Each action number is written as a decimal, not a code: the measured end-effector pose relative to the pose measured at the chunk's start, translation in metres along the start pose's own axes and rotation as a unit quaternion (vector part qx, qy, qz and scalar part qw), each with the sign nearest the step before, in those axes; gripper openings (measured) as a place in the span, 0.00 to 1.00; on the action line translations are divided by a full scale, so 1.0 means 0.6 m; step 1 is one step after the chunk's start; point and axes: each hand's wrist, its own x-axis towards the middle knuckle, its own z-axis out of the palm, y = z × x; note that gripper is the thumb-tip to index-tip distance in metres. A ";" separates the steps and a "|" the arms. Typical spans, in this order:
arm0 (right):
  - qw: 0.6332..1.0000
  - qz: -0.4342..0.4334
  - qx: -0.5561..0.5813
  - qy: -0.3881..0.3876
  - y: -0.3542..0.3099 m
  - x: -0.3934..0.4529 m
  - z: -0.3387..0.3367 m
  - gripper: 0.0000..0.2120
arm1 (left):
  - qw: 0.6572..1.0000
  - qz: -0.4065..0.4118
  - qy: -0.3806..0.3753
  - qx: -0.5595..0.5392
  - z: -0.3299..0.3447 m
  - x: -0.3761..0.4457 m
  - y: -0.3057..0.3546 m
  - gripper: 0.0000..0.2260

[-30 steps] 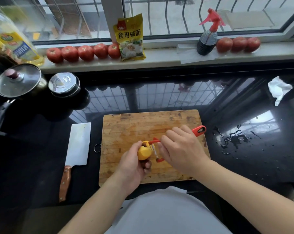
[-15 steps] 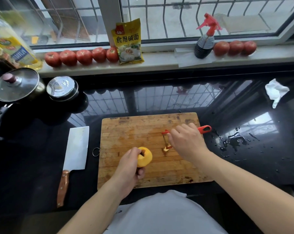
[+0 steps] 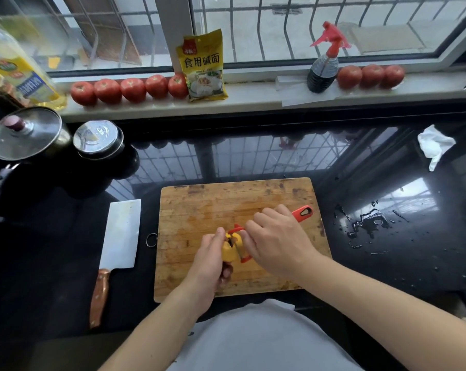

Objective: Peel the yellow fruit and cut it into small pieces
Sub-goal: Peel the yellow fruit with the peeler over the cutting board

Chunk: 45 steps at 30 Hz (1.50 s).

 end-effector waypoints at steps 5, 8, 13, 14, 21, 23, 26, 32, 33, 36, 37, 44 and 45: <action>0.999 0.023 -0.019 -0.014 -0.017 -0.002 -0.005 0.21 | 0.998 0.035 0.043 -0.001 0.022 -0.005 0.000 0.16; 0.999 0.024 -0.021 -0.029 -0.012 -0.007 -0.009 0.22 | 0.997 0.043 0.067 -0.008 0.029 -0.004 -0.005 0.13; 0.999 -0.021 -0.036 -0.020 0.015 -0.004 0.003 0.21 | 0.992 0.076 0.074 0.070 0.020 0.007 -0.017 0.11; 0.998 -0.022 -0.052 -0.035 0.030 -0.001 0.009 0.21 | 0.993 0.073 0.067 0.065 0.018 0.006 -0.016 0.11; 0.981 0.133 -0.087 -0.112 0.126 -0.004 0.061 0.21 | 0.998 0.061 -0.005 -0.003 0.003 -0.021 0.000 0.15; 0.983 0.139 -0.057 -0.109 0.117 -0.001 0.067 0.22 | 0.998 0.029 -0.013 -0.045 0.000 -0.022 0.005 0.15; 0.989 0.120 0.010 -0.083 0.094 -0.004 0.051 0.21 | 0.996 -0.007 -0.018 -0.084 -0.003 -0.022 0.009 0.14; 0.996 -0.039 0.074 -0.008 0.029 -0.012 -0.013 0.20 | 0.995 -0.017 -0.032 -0.090 -0.006 -0.022 0.012 0.15; 0.996 -0.056 0.066 -0.008 0.021 -0.011 -0.018 0.20 | 0.995 -0.013 -0.035 -0.090 -0.004 -0.023 0.013 0.15; 0.996 -0.080 0.040 -0.011 0.011 -0.004 -0.023 0.20 | 0.992 -0.004 -0.043 -0.119 0.004 -0.024 0.015 0.17; 0.996 -0.080 0.038 -0.011 0.010 -0.004 -0.025 0.20 | 0.990 -0.004 -0.047 -0.131 0.007 -0.026 0.017 0.17; 0.995 -0.091 0.028 -0.016 0.008 -0.006 -0.034 0.21 | 0.988 -0.015 -0.045 -0.145 0.019 -0.038 0.027 0.19; 0.995 -0.092 0.027 -0.017 0.008 -0.006 -0.034 0.21 | 0.988 -0.016 -0.044 -0.146 0.020 -0.039 0.027 0.20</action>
